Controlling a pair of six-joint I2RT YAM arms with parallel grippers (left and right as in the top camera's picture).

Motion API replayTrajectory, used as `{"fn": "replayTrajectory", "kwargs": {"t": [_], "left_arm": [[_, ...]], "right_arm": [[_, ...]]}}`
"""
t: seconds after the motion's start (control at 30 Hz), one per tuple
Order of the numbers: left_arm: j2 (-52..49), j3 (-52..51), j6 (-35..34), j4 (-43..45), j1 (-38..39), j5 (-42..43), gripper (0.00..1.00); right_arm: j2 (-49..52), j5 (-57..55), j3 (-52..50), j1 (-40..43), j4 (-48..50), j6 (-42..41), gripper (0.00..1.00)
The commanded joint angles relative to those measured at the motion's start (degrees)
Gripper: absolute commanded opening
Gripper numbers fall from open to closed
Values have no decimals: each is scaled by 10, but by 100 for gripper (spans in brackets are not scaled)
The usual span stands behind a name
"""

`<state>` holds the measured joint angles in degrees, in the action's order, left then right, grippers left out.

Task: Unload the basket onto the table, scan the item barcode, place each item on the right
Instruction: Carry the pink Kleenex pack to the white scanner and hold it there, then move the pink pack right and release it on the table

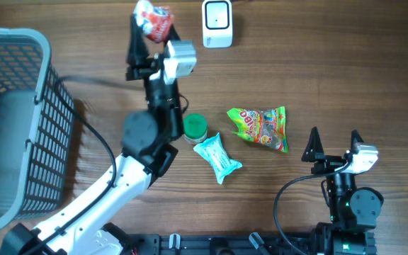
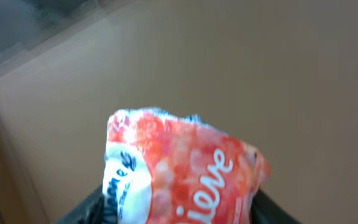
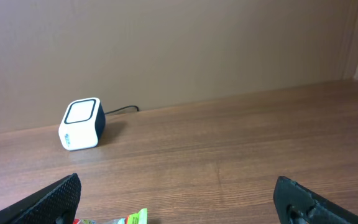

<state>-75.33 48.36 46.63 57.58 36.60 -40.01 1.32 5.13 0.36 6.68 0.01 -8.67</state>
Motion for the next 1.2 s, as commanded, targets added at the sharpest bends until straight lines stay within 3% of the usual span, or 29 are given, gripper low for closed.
{"fn": "replayTrajectory", "kwargs": {"t": [0.0, 0.07, 0.13, 0.23, 0.3, 0.37, 0.47, 0.63, 0.73, 0.8, 1.17], "left_arm": [[-9, 2, -389, -218, -3, -70, 46], [-12, 2, -624, -383, -3, 10, 39], [-23, 2, -741, -414, -3, 147, 42], [-50, 2, -911, -366, -4, 252, 43], [-110, 2, -1163, -290, -16, 261, 38], [-163, 2, -1273, -209, -35, 272, 31], [-262, 44, -1395, -108, -77, 309, 30], [-423, 262, -1502, -138, -118, 387, 30], [-501, 378, -1655, -223, -128, 411, 22], [-522, 387, -1716, -219, -131, 414, 25], [-560, 393, -1716, -227, -139, 391, 23]], "right_arm": [[-3, 7, -1, -1, 3, 10, 100], [-3, 7, -1, -1, 3, 10, 100], [-3, 7, -1, -1, 3, 10, 100], [-3, 7, -1, -1, 3, 10, 100], [-3, 7, -1, -1, 3, 10, 100], [-3, 7, -1, -1, 3, 10, 100], [-3, 7, -1, -1, 3, 10, 99], [-3, 7, -1, -1, 3, 10, 100], [-3, 7, -1, -1, 3, 10, 100], [-3, 7, -1, -1, 3, 10, 100], [-3, 7, -1, -1, 3, 10, 100]]}}
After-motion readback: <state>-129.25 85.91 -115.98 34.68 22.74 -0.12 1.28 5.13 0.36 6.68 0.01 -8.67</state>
